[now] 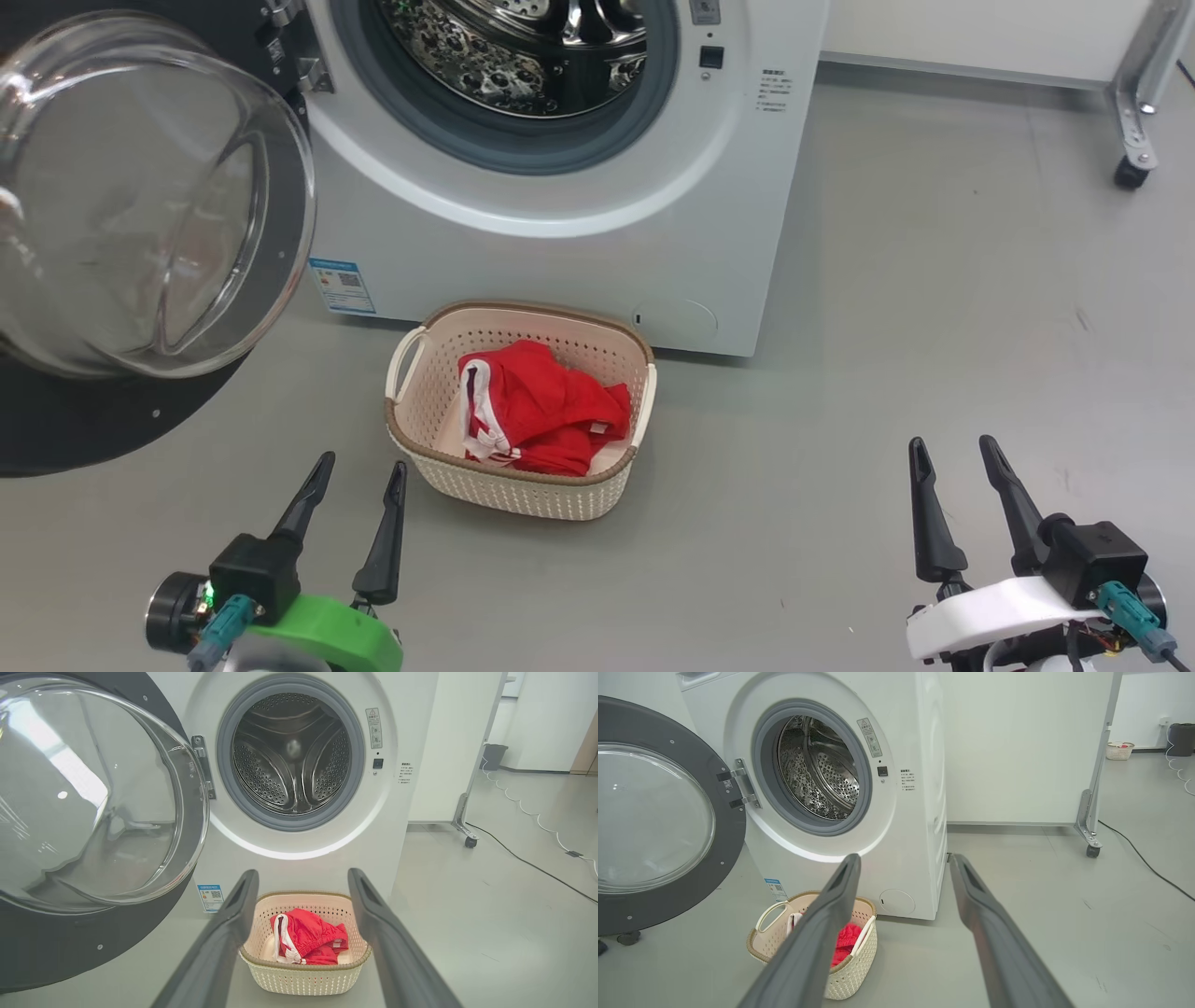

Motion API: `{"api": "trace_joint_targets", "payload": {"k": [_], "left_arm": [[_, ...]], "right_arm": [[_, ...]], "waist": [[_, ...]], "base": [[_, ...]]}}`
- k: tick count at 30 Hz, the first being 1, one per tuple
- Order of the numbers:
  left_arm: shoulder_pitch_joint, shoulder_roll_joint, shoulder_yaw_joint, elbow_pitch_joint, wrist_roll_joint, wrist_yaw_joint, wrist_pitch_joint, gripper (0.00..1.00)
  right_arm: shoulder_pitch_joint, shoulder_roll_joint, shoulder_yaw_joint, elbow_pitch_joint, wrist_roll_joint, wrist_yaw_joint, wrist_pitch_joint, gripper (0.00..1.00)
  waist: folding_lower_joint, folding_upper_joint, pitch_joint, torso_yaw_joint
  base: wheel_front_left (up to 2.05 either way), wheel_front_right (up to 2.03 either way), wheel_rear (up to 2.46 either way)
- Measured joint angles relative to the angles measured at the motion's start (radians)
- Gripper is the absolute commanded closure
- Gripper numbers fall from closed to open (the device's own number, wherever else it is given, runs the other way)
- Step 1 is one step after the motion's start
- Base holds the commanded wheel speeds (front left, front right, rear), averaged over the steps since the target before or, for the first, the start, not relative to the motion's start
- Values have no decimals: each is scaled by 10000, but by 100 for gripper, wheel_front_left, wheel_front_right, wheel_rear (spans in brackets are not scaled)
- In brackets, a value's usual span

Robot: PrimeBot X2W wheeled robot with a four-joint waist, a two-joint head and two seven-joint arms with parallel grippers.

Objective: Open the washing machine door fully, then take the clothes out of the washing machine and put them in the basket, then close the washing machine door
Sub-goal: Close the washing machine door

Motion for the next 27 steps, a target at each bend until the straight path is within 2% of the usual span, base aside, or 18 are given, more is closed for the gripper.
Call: {"api": "trace_joint_targets", "payload": {"k": [27], "left_arm": [[2, -17, 366, -232, -2, 228, 0, 0]], "right_arm": [[-23, -217, 441, -232, -4, 0, 0, 0]], "waist": [[0, 0, 179, 3429]], "base": [[0, 0, 0]]}}
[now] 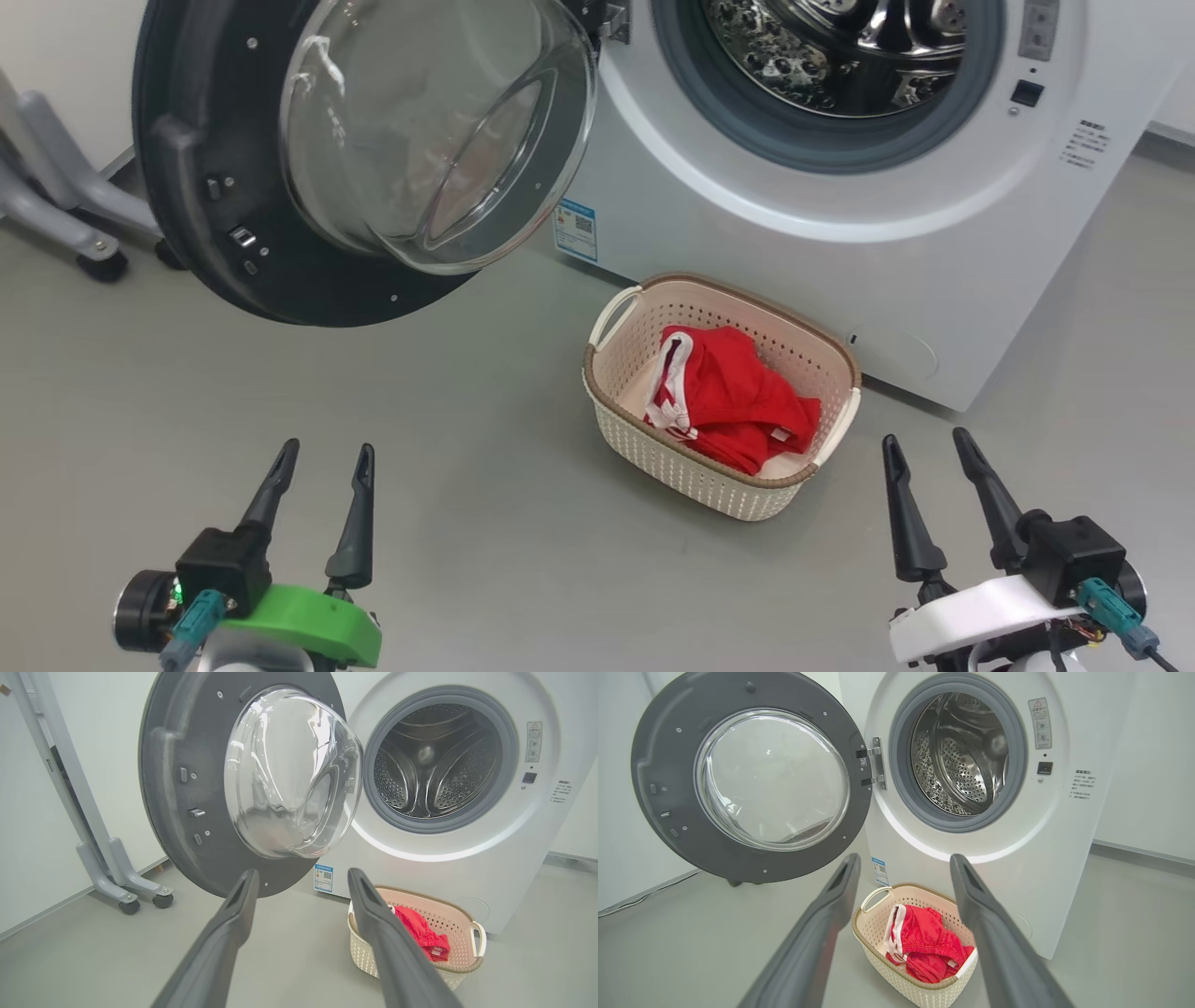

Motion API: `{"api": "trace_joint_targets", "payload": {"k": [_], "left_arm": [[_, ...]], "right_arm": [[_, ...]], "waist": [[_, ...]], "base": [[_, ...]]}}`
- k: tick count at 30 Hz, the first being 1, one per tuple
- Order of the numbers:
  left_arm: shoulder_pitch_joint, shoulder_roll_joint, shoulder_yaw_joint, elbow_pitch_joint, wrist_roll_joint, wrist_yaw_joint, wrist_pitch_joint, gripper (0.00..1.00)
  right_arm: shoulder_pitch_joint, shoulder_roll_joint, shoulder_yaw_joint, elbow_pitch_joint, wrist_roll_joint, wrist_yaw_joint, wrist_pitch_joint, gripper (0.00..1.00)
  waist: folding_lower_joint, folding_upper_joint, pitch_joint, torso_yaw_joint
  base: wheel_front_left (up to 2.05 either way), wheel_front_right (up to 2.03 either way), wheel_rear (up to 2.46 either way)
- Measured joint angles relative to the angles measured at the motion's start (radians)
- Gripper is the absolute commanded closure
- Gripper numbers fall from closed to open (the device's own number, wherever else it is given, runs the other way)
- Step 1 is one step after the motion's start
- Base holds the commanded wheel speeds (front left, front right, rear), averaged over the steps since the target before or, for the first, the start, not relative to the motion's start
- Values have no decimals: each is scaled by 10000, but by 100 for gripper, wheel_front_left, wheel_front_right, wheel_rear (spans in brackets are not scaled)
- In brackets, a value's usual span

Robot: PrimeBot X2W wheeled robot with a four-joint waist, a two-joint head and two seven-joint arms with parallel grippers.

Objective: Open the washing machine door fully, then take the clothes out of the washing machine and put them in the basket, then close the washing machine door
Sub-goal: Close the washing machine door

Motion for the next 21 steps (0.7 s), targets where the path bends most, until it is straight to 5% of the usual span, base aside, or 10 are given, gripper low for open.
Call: {"api": "trace_joint_targets", "payload": {"k": [21], "left_arm": [[208, -15, 568, -593, -82, 261, 0, 0]], "right_arm": [[-661, -117, 773, 316, 25, 0, 0, 0]], "waist": [[0, 0, 407, 756]], "base": [[0, 0, 0]]}}
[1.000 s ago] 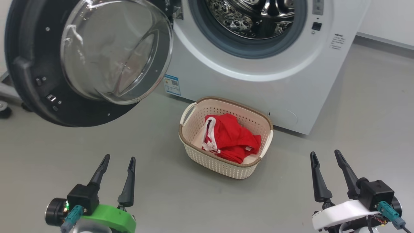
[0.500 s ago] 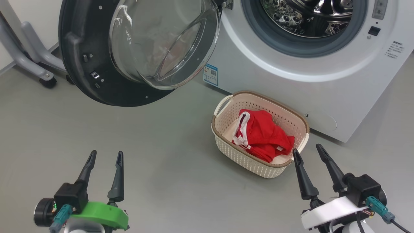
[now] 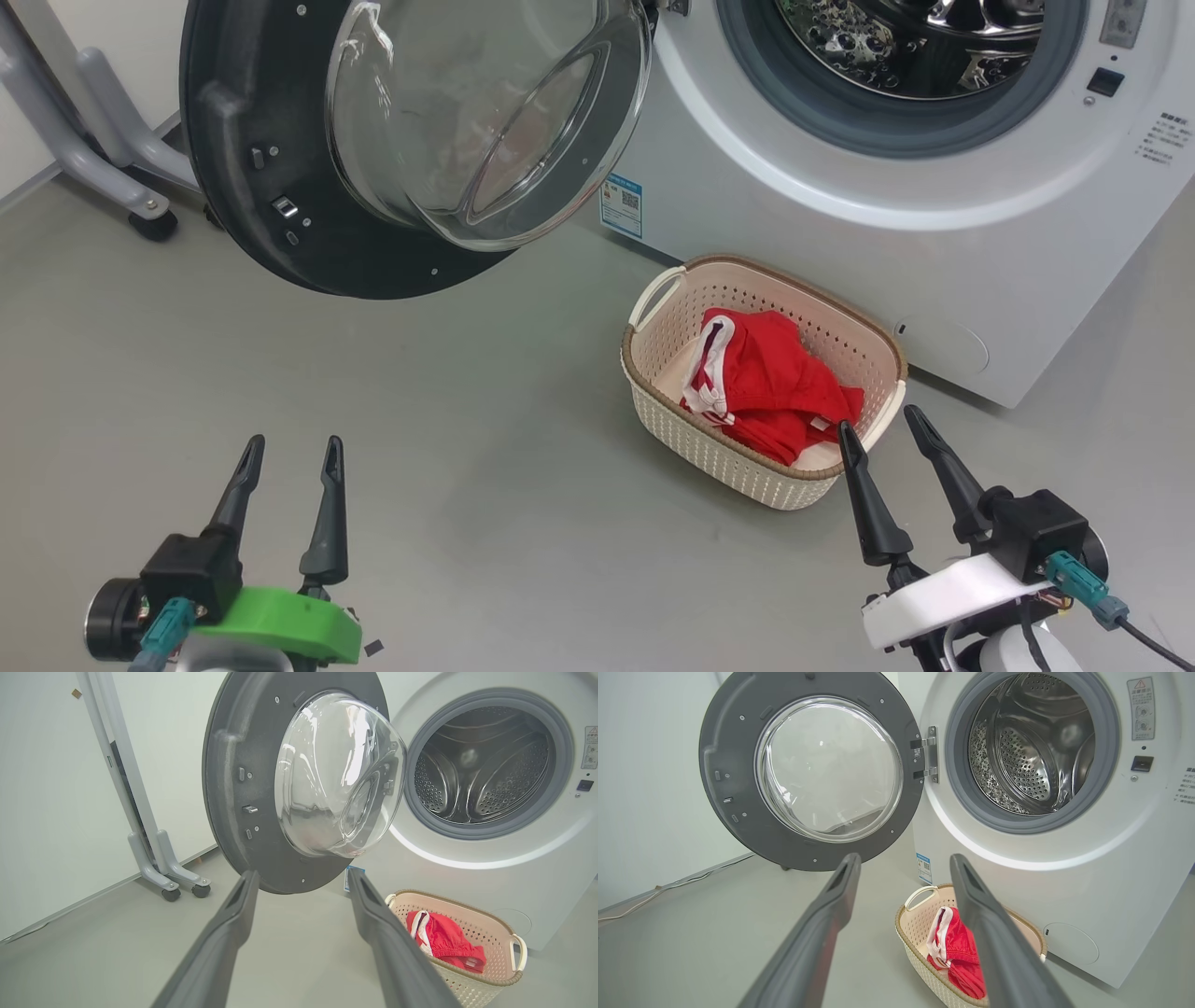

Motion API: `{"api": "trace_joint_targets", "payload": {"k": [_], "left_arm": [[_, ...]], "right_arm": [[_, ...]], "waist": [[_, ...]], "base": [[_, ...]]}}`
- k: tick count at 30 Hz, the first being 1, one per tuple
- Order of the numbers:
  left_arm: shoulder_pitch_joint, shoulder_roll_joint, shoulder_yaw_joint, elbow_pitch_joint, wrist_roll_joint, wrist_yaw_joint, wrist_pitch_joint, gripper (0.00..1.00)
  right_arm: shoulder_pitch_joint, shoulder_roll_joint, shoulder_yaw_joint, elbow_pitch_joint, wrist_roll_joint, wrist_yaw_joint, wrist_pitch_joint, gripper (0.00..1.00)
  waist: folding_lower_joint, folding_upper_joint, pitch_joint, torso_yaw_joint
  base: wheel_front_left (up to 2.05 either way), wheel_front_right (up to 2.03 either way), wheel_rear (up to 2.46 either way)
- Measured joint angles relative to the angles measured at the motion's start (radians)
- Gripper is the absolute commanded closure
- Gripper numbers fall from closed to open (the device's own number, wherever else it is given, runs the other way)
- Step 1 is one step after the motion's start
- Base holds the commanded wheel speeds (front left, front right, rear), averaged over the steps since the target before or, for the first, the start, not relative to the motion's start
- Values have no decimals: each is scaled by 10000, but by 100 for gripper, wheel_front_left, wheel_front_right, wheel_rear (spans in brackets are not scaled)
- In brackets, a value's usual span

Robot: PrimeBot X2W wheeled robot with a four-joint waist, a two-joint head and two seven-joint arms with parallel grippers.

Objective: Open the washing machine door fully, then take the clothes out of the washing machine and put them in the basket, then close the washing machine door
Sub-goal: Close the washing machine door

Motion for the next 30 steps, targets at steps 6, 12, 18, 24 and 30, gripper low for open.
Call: {"api": "trace_joint_targets", "payload": {"k": [6, 12, 18, 24, 30], "left_arm": [[105, -2, -4, -12, 6, 0, 0, 0], [107, -2, -12, -27, 8, -2, 0, 0], [115, -4, -10, -27, 8, -2, 0, 0], [121, -4, -8, -27, 10, -2, 0, 0], [124, -4, -8, -27, 67, -2, 0, 0]], "right_arm": [[-1, -4, -2, 81, 92, 0, 0, 0], [-2, -21, -17, 132, 125, 0, 0, 0], [-9, -25, -59, 151, 146, 0, 0, 0], [-10, -25, -86, 196, 146, 0, 0, 0], [-10, -23, -86, 196, 148, 0, 0, 0]], "waist": [[0, 0, -20, -15], [0, 0, -36, -35], [0, 0, -76, -56], [0, 0, -115, -72], [0, 0, -133, -79]], "base": [[0, 0, 0], [0, 0, 0], [0, 0, 0], [0, 0, 0], [0, 0, 0]]}}
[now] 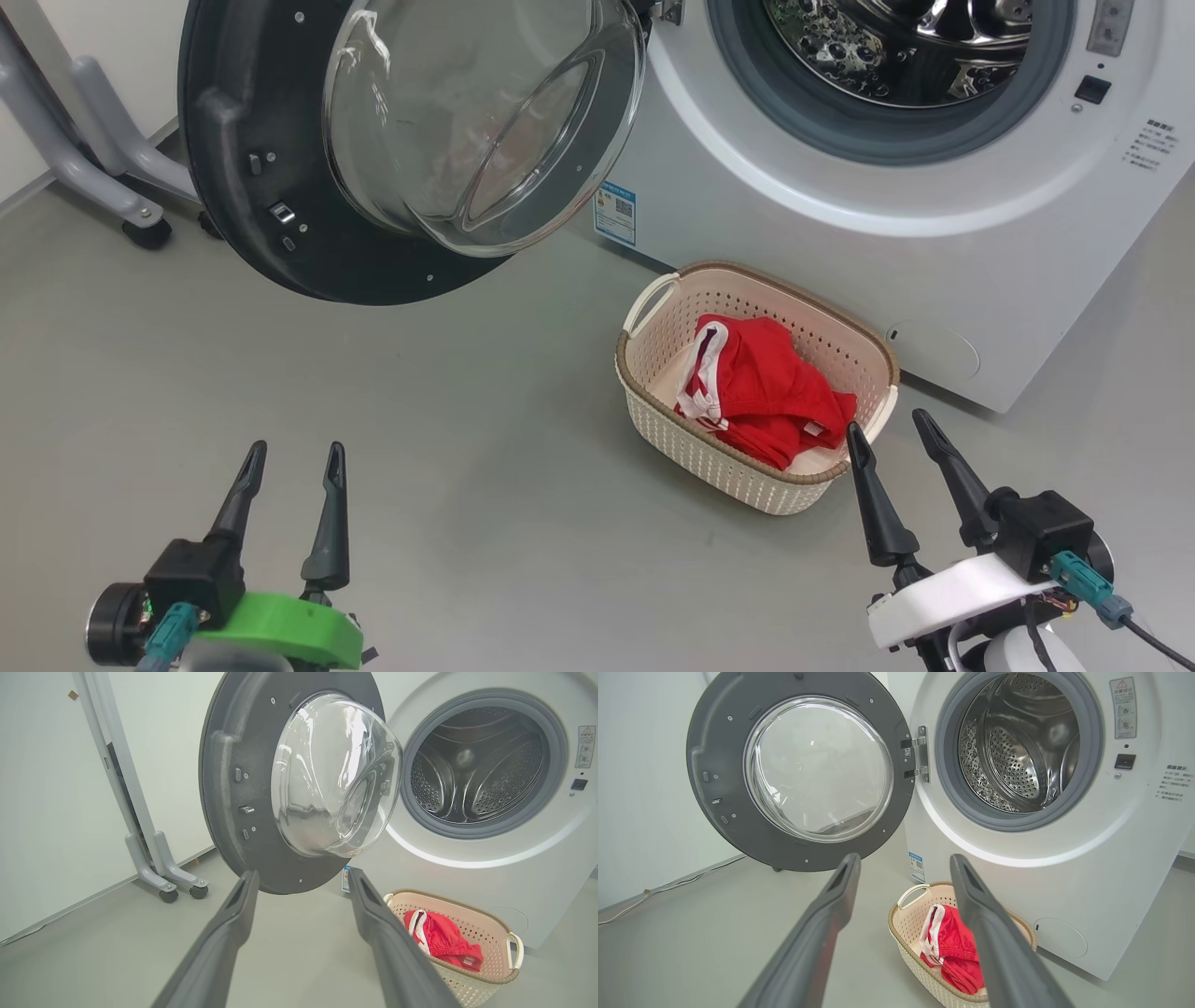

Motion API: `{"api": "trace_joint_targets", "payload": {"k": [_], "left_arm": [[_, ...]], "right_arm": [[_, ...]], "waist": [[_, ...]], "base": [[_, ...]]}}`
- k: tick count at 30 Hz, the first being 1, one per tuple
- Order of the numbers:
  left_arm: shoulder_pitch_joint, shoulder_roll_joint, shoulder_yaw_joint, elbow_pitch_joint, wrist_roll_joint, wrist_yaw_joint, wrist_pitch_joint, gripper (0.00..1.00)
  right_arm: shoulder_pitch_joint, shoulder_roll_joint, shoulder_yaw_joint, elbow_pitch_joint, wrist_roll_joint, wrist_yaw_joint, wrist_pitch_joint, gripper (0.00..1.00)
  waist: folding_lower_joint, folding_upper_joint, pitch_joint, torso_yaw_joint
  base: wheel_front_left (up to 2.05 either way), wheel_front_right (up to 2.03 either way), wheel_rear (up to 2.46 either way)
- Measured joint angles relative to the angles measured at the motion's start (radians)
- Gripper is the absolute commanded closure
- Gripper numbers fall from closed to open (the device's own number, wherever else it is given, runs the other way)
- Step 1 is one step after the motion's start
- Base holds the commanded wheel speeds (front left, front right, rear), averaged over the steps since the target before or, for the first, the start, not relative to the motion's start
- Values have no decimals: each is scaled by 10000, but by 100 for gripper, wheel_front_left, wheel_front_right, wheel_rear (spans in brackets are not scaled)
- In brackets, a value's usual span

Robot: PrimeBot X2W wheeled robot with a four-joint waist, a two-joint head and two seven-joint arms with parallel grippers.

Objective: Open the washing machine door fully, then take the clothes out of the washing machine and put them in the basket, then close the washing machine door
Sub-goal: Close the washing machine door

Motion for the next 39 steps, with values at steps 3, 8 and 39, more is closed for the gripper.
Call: {"api": "trace_joint_targets", "payload": {"k": [3, 8, 39], "left_arm": [[0, -2, 0, 0, 21, 0, 0, 0], [0, -2, 0, 2, 31, -2, 0, 0], [-999, 1248, 1762, -1198, -253, -104, -2, 100]], "right_arm": [[0, 2, -2, 2, 0, 0, 0, 0], [0, 8, -17, 2, 2, 0, 0, 0], [-144, -456, 234, -560, -454, -2, 196, 0]], "waist": [[0, 0, -4, -3], [0, 0, -17, -11], [0, 0, 1322, -505]], "base": [[0, 0, 0], [0, 0, 0], [0, 0, 0]]}}
